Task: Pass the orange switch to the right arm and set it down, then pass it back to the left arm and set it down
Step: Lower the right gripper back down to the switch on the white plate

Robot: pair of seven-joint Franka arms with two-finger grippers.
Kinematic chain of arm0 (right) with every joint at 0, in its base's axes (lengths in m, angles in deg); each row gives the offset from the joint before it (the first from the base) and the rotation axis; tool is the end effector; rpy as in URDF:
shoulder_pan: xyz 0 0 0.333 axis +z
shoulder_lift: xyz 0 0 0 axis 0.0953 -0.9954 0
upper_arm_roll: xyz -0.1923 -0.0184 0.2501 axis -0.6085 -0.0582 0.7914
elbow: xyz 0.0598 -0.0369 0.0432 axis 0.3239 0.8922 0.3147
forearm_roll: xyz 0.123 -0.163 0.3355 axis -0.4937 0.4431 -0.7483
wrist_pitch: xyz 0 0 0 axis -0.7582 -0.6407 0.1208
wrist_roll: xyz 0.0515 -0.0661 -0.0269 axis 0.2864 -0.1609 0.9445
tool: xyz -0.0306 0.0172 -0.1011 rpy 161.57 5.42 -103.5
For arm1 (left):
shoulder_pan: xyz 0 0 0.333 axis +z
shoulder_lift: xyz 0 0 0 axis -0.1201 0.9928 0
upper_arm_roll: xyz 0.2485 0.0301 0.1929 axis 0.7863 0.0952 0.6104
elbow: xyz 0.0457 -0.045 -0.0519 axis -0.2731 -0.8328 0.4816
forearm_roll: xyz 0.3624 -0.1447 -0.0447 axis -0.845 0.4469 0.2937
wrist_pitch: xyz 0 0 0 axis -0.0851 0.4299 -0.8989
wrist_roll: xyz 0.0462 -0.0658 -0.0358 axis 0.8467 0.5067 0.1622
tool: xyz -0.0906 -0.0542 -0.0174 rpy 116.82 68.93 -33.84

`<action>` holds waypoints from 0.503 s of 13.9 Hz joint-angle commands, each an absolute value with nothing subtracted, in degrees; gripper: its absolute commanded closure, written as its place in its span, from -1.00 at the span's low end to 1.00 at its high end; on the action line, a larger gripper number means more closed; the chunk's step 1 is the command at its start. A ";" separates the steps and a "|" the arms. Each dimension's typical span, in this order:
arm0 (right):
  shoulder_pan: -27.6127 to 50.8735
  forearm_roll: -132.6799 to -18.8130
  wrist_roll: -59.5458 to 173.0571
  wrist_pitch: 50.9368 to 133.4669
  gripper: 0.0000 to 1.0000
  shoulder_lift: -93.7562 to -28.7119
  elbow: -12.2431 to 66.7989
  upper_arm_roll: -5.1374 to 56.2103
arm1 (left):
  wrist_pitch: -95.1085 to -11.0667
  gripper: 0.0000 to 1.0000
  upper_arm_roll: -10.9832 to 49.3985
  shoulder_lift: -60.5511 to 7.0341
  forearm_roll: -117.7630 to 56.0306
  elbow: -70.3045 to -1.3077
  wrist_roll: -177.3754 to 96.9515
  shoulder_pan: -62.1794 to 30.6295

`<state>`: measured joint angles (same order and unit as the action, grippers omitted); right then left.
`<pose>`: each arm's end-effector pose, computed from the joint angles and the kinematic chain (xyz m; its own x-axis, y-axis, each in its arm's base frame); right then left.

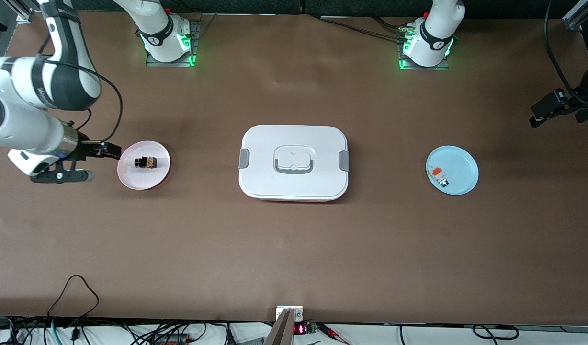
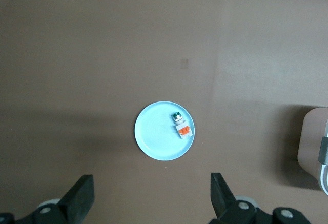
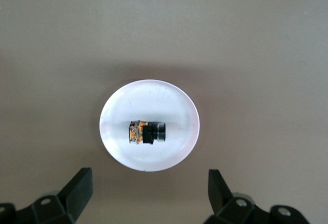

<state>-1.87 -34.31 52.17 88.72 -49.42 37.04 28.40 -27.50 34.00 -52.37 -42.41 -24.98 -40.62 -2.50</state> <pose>0.5898 0.0063 0.3849 0.9876 0.0541 -0.1475 0.0658 -0.9949 0.0759 0.5573 0.0140 0.6372 0.9915 0.1207 0.0496 0.1227 -0.9917 -0.0394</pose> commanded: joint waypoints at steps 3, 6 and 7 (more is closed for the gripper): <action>-1.95 -33.80 52.08 94.96 -1.00 -51.47 41.72 28.35 | -27.95 -1.00 33.23 -52.47 -43.55 -25.48 -41.83 -1.63; -1.95 -33.80 52.25 96.37 -1.00 -53.58 41.72 28.35 | -27.95 -1.00 33.23 -52.38 -43.55 -25.48 -41.83 -1.63; -1.87 -34.06 52.25 97.25 -1.00 -54.46 41.72 28.35 | -27.95 -1.00 33.23 -52.38 -43.55 -25.48 -41.83 -1.63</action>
